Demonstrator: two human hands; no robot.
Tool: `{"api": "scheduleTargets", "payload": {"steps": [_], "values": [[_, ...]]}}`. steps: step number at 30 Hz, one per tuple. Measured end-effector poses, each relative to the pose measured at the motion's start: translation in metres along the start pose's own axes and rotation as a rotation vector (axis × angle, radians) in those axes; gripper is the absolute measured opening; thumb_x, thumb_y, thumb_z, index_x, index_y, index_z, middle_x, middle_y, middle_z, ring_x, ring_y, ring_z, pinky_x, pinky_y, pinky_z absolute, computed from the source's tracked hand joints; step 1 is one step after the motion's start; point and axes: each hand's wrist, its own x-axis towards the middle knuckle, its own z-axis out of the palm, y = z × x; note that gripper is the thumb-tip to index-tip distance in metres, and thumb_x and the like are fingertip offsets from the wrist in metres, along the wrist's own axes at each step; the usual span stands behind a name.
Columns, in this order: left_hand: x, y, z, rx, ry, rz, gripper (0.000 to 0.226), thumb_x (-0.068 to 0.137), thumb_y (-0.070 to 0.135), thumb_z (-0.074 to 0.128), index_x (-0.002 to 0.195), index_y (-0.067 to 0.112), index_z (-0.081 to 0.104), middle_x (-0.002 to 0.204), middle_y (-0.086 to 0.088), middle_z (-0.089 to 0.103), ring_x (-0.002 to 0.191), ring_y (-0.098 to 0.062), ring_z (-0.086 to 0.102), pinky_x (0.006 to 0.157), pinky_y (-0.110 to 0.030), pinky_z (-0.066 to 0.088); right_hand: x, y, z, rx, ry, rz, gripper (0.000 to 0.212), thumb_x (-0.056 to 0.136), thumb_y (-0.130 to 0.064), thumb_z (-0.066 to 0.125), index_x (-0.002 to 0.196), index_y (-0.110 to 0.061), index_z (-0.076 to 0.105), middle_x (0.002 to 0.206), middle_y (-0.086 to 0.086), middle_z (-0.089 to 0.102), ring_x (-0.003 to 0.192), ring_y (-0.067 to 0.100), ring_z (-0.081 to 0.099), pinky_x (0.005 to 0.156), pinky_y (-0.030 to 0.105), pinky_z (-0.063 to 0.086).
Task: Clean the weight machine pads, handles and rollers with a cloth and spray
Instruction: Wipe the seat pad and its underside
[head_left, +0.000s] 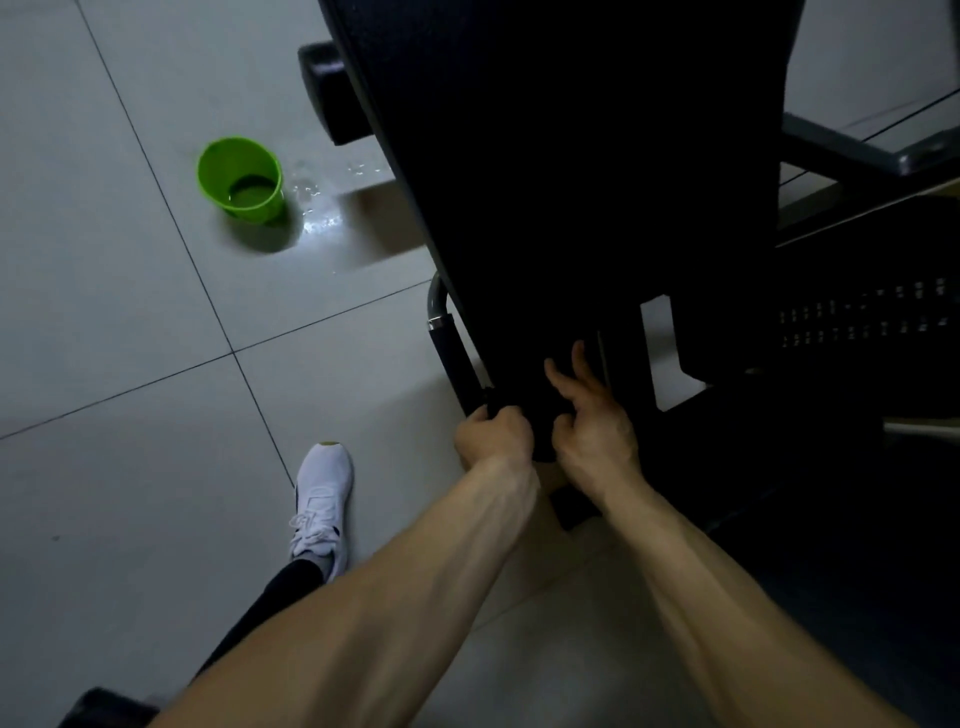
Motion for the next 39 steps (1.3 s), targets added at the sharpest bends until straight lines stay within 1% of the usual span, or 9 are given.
{"api": "scheduleTargets", "payload": {"steps": [4,7,12,15,19,22,27,34,39], "values": [[0.017,0.053,-0.001,0.030,-0.003,0.234,0.043,0.065,0.019,0.065,0.105,0.020,0.080,0.092,-0.005,0.079,0.093,-0.027,0.075,0.089,-0.048,0.061,0.001,-0.003,-0.004,0.001,-0.011,0.004,0.071,0.098,-0.001,0.047,0.155,-0.043,0.039,0.169,-0.022,0.006,0.152,0.012,0.028,0.111,0.024,0.043],[0.017,0.069,-0.001,0.067,-0.018,0.348,0.040,0.070,0.022,0.064,0.106,0.020,0.080,0.090,-0.004,0.079,0.091,-0.025,0.075,0.083,-0.046,0.062,0.001,-0.003,-0.004,0.014,-0.008,0.011,0.071,0.098,-0.001,0.048,0.155,-0.043,0.039,0.169,-0.022,0.006,0.151,0.013,0.029,0.110,0.024,0.043],[0.008,0.056,-0.007,0.163,-0.076,0.232,0.014,0.083,0.010,0.067,0.086,0.020,0.077,0.086,-0.006,0.076,0.087,-0.029,0.074,0.085,-0.050,0.062,0.004,-0.006,-0.003,-0.017,-0.003,0.023,0.063,0.099,-0.008,0.051,0.155,-0.036,0.042,0.171,-0.015,0.007,0.153,0.019,0.029,0.115,0.032,0.042],[0.013,0.097,-0.003,0.112,-0.049,0.248,0.028,0.086,-0.001,0.063,0.106,0.014,0.076,0.094,-0.007,0.075,0.093,-0.030,0.073,0.092,-0.047,0.061,0.008,-0.014,-0.004,-0.039,0.065,0.033,0.054,0.103,-0.021,0.054,0.154,-0.034,0.045,0.171,-0.004,0.017,0.151,0.025,0.034,0.112,0.041,0.047],[0.025,0.141,0.003,0.106,-0.025,0.510,0.042,0.073,0.027,0.066,0.113,0.022,0.078,0.101,0.004,0.078,0.103,-0.023,0.073,0.093,-0.048,0.060,0.036,-0.048,-0.010,-0.121,0.192,-0.087,0.050,0.103,-0.020,0.056,0.152,-0.030,0.049,0.169,0.003,0.020,0.155,0.027,0.023,0.120,0.042,0.037],[0.018,0.125,-0.004,0.211,-0.070,0.573,0.051,0.079,0.040,0.062,0.127,0.026,0.071,0.115,0.006,0.076,0.110,-0.016,0.070,0.097,-0.044,0.057,0.071,-0.094,-0.023,-0.190,0.267,-0.282,0.050,0.102,-0.015,0.058,0.151,-0.025,0.052,0.169,0.010,0.023,0.155,0.032,0.023,0.124,0.043,0.028],[0.032,0.120,-0.005,0.133,-0.150,0.444,0.049,0.070,0.036,0.068,0.117,0.026,0.076,0.103,0.002,0.079,0.099,-0.022,0.075,0.090,-0.050,0.061,0.117,-0.153,-0.034,-0.329,0.144,-0.462,0.057,0.102,-0.018,0.048,0.157,-0.028,0.040,0.173,0.007,0.006,0.159,0.034,0.005,0.127,0.051,0.018],[0.023,0.248,0.012,0.097,-0.029,0.740,0.041,0.087,0.025,0.068,0.128,0.025,0.073,0.117,0.008,0.076,0.112,-0.009,0.069,0.100,-0.034,0.054,0.115,-0.148,-0.032,-0.488,0.163,-0.444,0.075,0.097,-0.022,0.064,0.161,-0.036,0.026,0.174,0.001,-0.001,0.159,0.028,0.003,0.125,0.050,0.024],[0.010,0.186,-0.008,0.307,-0.103,0.703,0.035,0.093,0.019,0.068,0.128,0.019,0.072,0.116,0.000,0.076,0.112,-0.016,0.070,0.096,-0.035,0.054,0.110,-0.155,-0.031,-0.308,0.069,-0.382,0.073,0.099,-0.009,0.054,0.161,-0.036,0.026,0.173,-0.006,-0.010,0.159,0.022,-0.012,0.125,0.057,0.022]]}}
